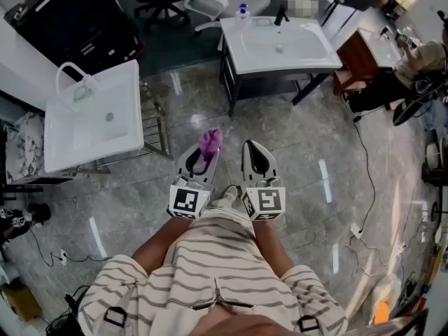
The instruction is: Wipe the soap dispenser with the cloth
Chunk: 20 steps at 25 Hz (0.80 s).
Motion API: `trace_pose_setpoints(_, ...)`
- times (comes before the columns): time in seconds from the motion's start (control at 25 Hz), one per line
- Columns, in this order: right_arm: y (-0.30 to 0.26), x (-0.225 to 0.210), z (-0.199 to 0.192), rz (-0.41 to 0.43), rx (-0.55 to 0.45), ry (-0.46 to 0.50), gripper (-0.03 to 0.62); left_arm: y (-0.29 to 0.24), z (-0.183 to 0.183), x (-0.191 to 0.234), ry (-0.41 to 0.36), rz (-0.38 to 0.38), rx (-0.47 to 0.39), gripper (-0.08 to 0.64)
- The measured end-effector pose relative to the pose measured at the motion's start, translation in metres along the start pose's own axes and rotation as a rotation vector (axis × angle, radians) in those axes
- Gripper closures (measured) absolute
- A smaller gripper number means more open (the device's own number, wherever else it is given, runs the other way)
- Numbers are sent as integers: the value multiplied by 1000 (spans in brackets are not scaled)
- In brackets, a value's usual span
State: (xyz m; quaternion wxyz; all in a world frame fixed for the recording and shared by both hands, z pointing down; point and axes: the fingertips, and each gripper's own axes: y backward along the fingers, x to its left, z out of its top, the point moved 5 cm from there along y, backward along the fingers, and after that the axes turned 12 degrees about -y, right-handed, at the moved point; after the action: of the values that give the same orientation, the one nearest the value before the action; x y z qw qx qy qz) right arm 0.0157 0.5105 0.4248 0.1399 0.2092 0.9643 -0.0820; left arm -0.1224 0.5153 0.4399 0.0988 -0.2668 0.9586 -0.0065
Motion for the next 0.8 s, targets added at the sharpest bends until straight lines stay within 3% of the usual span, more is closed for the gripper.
trace_pose_setpoints(0.6,-12,-63,22,80,-33,-51,581,-59,19,-36,-7,2,-41,445)
trace_pose_setpoints(0.8,-23,-83,19,69,-34,-97,581,-75,11,-44,-5,-26,-4,443)
